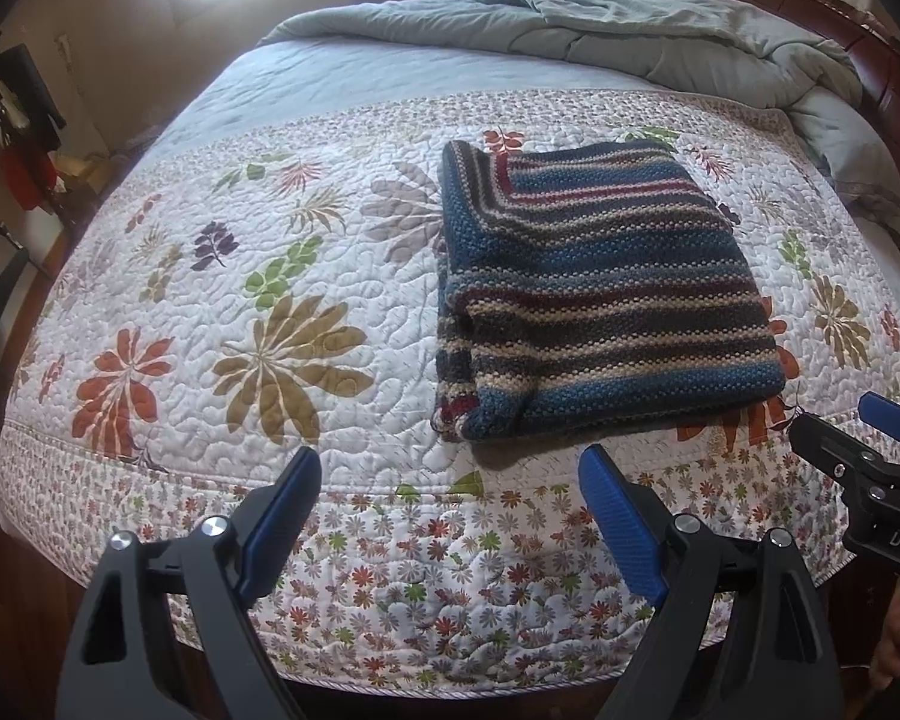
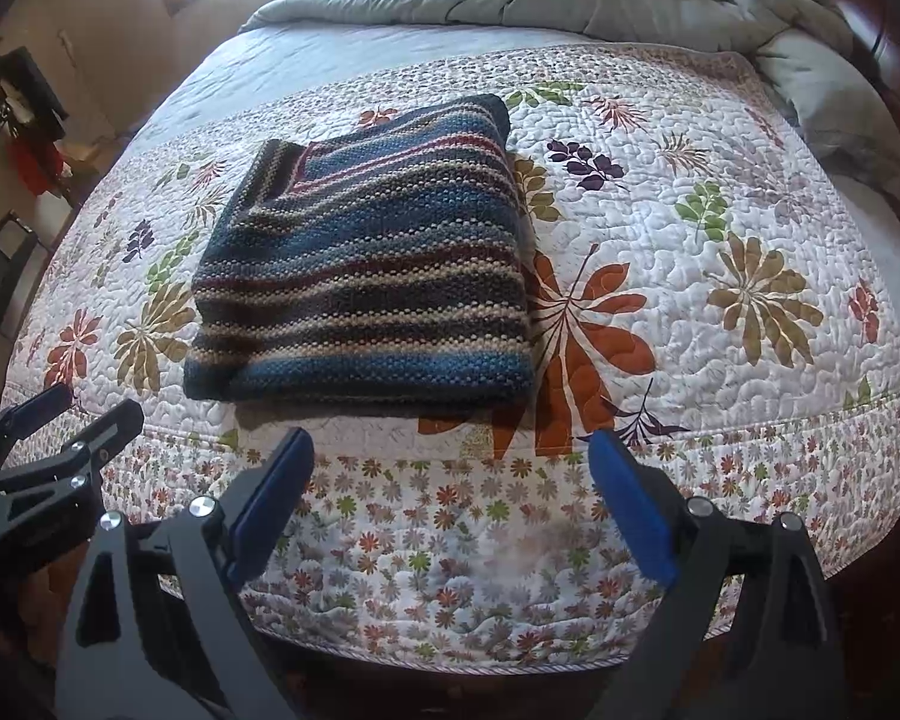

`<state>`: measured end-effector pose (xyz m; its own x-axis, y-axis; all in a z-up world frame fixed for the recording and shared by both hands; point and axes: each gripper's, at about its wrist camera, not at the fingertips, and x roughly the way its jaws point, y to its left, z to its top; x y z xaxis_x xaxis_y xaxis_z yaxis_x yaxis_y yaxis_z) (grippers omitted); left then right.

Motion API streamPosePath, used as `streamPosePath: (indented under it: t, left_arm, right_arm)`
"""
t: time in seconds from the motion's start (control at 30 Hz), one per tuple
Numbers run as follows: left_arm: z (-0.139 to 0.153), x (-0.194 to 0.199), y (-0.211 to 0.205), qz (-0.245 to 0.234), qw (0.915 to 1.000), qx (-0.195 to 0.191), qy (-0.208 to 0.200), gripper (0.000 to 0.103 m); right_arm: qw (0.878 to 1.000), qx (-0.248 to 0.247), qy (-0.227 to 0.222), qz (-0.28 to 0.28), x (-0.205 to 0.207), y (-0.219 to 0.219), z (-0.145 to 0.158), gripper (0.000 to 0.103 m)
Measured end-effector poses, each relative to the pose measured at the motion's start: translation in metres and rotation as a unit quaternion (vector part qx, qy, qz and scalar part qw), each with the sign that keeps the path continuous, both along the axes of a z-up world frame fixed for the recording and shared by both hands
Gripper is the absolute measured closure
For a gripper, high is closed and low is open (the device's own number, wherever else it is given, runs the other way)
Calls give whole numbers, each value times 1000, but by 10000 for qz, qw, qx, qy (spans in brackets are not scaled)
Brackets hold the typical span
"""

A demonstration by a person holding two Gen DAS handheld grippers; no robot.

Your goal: Fold small clothes

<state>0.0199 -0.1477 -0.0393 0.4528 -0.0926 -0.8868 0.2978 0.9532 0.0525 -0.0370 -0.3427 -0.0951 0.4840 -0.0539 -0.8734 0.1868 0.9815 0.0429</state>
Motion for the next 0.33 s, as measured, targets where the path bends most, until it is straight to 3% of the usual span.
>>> streamPosePath:
  t: [0.33]
  left_arm:
    - [-2,1,1,7,10000,-7,21,15]
  right_arm:
    - [10000,-19,12,26,2,1,-1,10]
